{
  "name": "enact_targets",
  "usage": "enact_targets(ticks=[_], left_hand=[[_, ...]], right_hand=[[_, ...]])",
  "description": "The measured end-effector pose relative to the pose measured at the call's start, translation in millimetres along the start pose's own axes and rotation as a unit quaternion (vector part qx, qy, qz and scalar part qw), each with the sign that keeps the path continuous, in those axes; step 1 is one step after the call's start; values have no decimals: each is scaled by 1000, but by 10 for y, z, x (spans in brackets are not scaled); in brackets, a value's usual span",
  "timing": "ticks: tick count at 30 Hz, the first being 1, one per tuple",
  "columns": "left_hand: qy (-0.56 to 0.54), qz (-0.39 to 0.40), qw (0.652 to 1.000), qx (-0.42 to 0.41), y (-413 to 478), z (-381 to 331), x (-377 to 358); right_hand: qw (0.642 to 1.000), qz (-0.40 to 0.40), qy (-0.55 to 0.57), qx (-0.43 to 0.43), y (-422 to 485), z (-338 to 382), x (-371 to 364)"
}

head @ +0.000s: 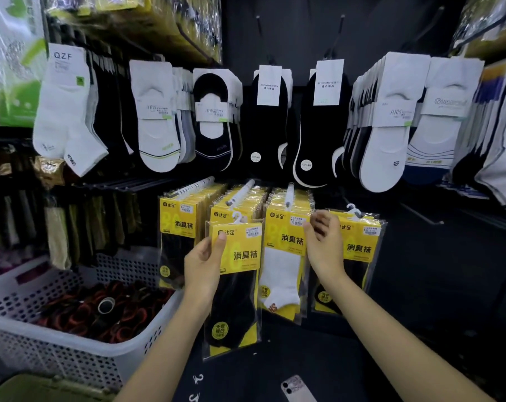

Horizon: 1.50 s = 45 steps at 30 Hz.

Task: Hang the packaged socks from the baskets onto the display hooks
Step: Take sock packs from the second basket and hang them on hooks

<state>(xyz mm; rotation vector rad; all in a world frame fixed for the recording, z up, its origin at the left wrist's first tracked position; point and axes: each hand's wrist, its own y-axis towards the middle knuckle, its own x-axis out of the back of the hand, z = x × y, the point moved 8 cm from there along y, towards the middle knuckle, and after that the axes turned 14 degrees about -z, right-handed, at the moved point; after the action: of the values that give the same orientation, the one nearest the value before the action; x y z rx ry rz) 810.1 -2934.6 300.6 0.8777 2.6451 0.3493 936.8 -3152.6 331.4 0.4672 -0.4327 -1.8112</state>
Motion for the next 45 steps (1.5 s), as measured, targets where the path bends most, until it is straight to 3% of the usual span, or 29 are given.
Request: enact_targets(ticks=[4,9,11,19,24,32,40,45], left_hand=[[0,27,1000,15,-78,78,-187],[-5,75,997,22,-244,42,-545],[-9,94,995,21,-298,27,-657],[3,139,990,18,-346,30,-781],[23,127,991,18,-278,72,-777],[76,121,989,37,-176,297,-850],[119,124,984,48,-432,865,-623],[177,132,969,113,-1067,1676,-53]], right_hand=[[999,2,6,48,-178,144,193],[989,148,18,-13,-467,-2,45],[984,170,42,-47,-509,-66,16],[994,66,62,-55,-245,-77,162],[997,67,25,-41,-147,-20,6],[991,35,-28,-122,-143,-334,-86],[976,87,-84,-179,-541,-895,152],[969,119,-88,-199,-1192,-1419,664]])
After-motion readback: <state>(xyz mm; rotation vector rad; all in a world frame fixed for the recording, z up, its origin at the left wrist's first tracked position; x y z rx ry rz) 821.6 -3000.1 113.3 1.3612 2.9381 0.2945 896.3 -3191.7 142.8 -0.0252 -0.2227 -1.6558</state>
